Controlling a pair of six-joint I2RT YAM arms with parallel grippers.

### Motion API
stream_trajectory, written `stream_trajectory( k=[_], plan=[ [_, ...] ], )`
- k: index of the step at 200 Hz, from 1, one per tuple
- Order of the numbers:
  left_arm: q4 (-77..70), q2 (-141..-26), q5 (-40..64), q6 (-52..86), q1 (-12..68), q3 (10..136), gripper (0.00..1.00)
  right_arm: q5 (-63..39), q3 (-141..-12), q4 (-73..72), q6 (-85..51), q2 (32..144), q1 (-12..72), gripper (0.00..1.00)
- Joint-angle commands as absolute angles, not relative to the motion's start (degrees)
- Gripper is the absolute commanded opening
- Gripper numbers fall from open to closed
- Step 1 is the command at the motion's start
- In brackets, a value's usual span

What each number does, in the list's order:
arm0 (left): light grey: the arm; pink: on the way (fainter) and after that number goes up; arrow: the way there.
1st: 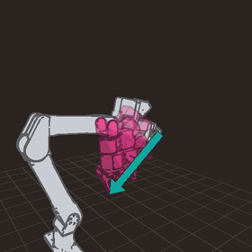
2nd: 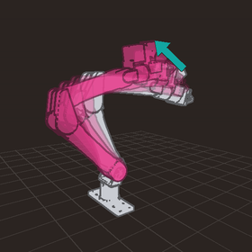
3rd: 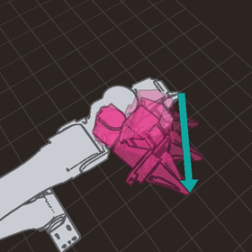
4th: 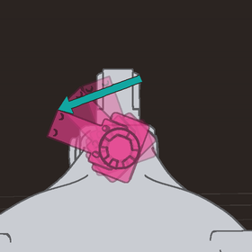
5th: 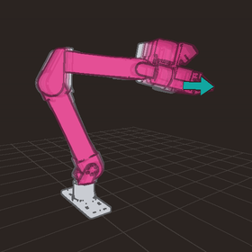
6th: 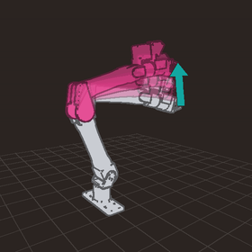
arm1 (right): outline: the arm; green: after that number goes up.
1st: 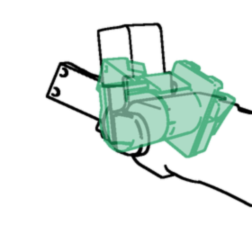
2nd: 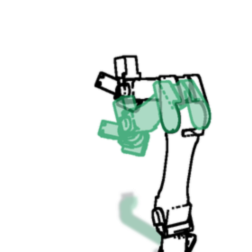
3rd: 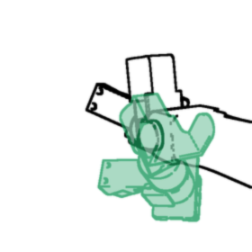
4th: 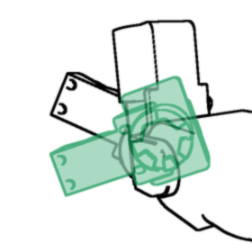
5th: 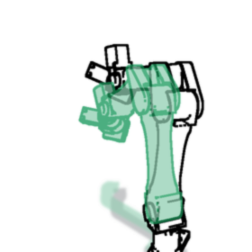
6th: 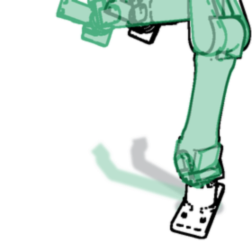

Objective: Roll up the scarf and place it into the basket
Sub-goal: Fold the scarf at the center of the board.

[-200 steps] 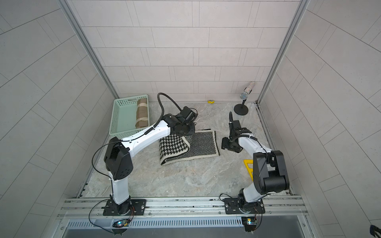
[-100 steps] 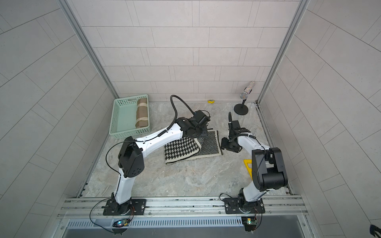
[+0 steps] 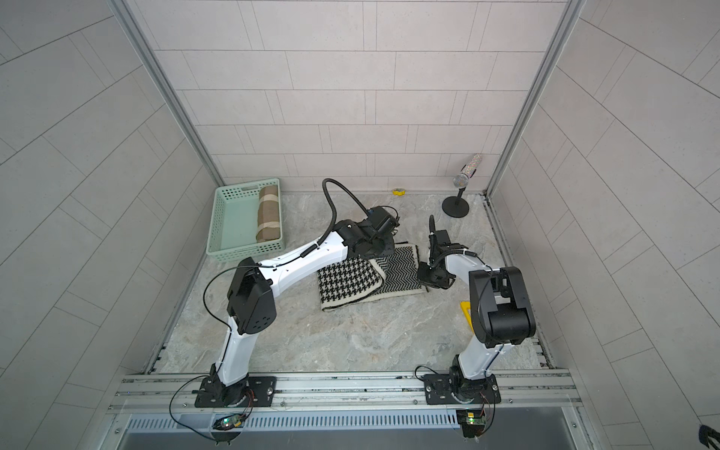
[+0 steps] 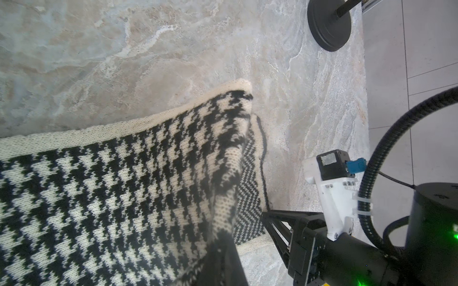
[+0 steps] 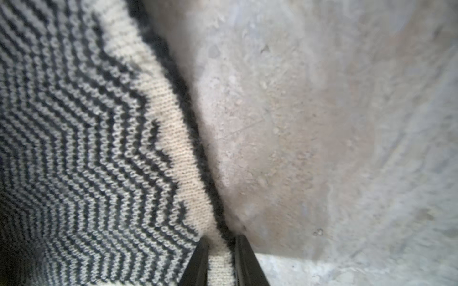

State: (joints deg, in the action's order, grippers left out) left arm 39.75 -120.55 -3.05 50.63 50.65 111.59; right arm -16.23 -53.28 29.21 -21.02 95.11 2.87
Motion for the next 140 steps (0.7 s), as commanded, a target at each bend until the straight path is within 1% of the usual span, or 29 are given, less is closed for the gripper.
stream_trajectory(
  k=[1, 12, 98, 140],
  plan=[
    [40.0, -121.1, -3.5, 51.6, 51.0, 114.5, 0.00, -14.1, -52.6, 29.4, -21.3, 97.0, 2.8, 0.20],
    [40.0, -122.1, -2.5, 52.4, 51.1, 115.5, 0.00, -14.9, -52.4, 28.8, -21.5, 97.5, 2.9, 0.18],
    [37.1, -128.9, 2.1, 57.9, 52.1, 119.8, 0.00, -15.5, -52.2, 28.2, -21.4, 98.7, 2.8, 0.16],
    [35.2, -132.2, 2.3, 60.0, 52.8, 122.5, 0.00, -15.5, -52.1, 28.3, -21.4, 98.6, 2.8, 0.16]
  ],
)
